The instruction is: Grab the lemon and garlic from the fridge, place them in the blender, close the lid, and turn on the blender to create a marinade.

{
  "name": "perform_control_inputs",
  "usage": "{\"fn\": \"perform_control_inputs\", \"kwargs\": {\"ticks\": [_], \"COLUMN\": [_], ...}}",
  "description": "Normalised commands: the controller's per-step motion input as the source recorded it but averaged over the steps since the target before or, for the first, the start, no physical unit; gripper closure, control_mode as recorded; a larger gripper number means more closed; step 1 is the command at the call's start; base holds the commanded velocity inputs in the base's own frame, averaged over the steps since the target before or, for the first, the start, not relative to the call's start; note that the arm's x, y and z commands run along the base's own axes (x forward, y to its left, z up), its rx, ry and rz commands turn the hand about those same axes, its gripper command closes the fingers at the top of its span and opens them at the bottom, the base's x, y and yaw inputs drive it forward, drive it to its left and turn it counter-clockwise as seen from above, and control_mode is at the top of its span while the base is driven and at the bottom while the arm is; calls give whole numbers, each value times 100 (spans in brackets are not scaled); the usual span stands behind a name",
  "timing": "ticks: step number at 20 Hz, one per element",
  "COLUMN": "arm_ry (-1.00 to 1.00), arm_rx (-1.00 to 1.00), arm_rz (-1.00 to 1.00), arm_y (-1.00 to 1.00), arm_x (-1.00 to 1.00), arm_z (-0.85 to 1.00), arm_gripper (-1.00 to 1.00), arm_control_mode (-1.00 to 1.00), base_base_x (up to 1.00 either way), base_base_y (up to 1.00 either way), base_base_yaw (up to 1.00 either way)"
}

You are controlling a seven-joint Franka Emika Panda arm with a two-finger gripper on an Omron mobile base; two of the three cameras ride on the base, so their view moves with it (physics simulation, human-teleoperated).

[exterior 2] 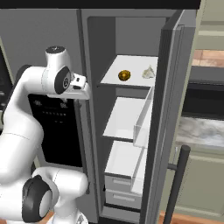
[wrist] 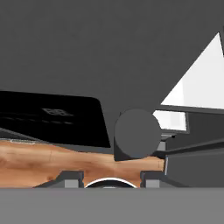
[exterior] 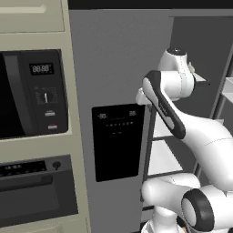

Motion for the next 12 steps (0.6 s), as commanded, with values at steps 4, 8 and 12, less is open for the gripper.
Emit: {"fn": "perform_control_inputs", "kwargs": {"ticks": [4, 8, 12], "arm_ry": [-6, -12, -4], "arm_rx": [-1, 0, 1], "arm_rz": [0, -17, -31], "arm_y": [3, -49, -100], "arm_x": [0, -4, 1], "arm_z": [-6, 1, 20], "arm_gripper": [-100, -100, -100], "arm_control_mode": [-100, -100, -100], "base_base_x": [0, 0, 0], "base_base_y": [0, 0, 0], "base_base_yaw": [0, 0, 0]}}
